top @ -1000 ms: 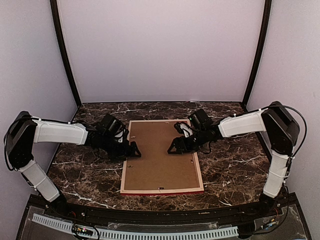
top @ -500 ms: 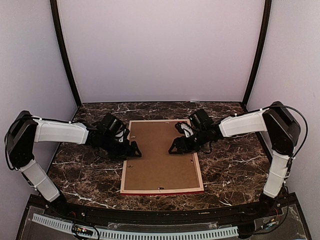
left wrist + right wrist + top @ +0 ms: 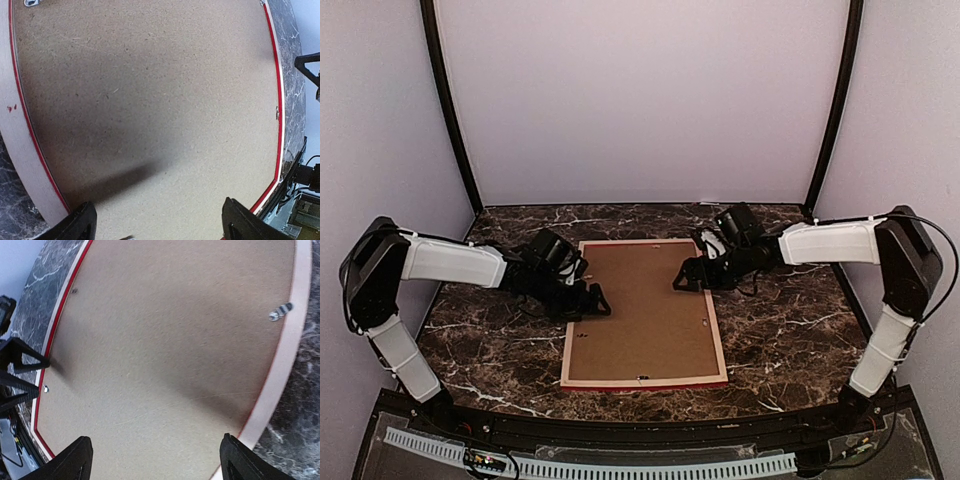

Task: Put the photo into the frame
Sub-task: Place the backboard on the frame body, then position the photo frame at the center of the board.

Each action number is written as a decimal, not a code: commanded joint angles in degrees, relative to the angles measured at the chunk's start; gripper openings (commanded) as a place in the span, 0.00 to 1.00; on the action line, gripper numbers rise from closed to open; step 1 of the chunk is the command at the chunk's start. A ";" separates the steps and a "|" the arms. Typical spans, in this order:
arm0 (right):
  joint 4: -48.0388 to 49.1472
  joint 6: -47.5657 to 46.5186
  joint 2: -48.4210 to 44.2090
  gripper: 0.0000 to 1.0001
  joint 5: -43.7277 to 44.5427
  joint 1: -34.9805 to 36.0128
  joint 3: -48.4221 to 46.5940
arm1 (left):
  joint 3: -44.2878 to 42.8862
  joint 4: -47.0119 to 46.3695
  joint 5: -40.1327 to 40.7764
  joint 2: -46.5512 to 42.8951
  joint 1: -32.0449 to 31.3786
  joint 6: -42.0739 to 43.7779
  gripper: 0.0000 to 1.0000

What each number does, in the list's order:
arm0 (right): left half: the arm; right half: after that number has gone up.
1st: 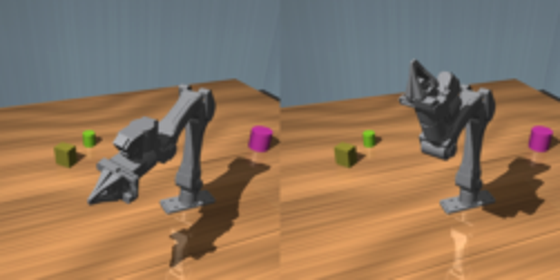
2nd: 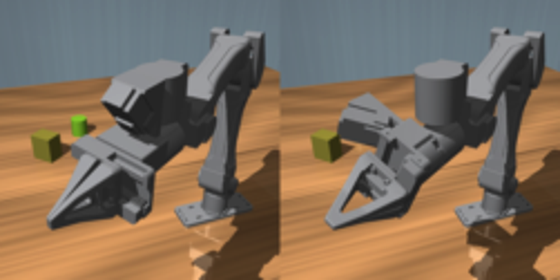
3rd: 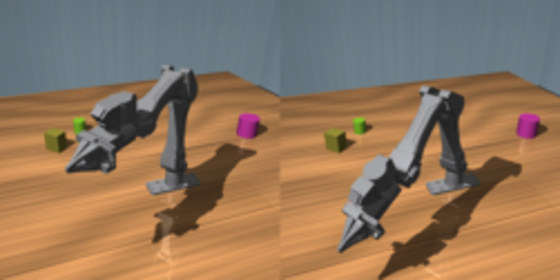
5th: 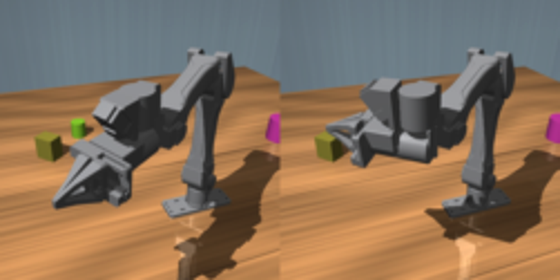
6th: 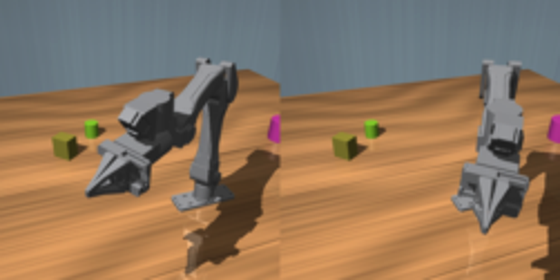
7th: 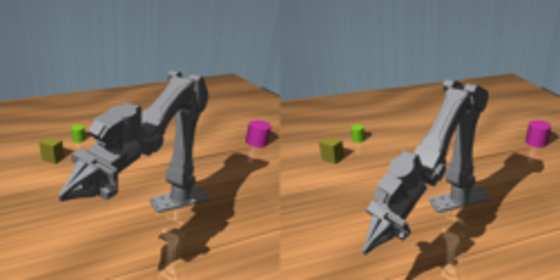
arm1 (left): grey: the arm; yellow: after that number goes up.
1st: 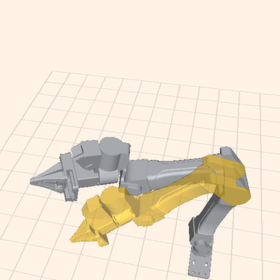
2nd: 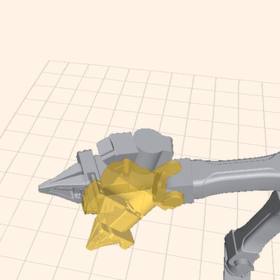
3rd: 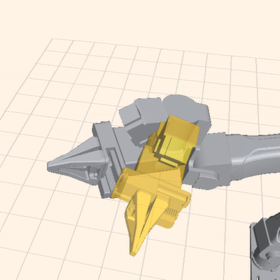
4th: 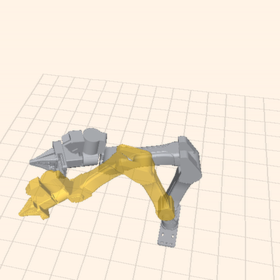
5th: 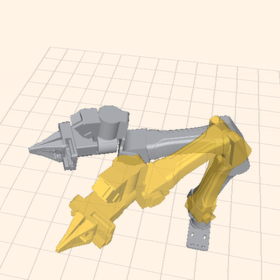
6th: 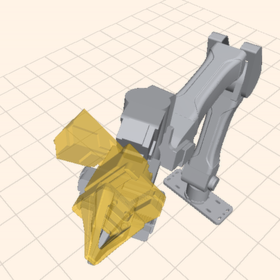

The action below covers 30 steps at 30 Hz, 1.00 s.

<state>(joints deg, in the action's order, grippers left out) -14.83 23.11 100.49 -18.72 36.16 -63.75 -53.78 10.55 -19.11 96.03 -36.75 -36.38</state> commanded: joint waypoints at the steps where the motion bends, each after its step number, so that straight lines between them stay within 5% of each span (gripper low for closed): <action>1: 1.45 2.82 -2.31 0.89 7.33 -2.75 1.93 | -0.06 -1.50 -2.28 1.16 -0.34 0.93 0.90; 22: 2.86 1.06 1.68 0.88 12.44 -3.95 0.54 | -6.39 3.71 11.21 -1.95 1.44 8.08 0.99; 30: 3.74 -2.73 6.47 0.88 12.59 -4.65 -6.06 | -10.26 4.16 7.21 3.62 7.31 11.20 0.99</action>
<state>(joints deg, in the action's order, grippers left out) -13.67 23.14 104.57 -6.81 32.08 -65.28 -62.50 12.64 -10.98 97.21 -31.55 -27.97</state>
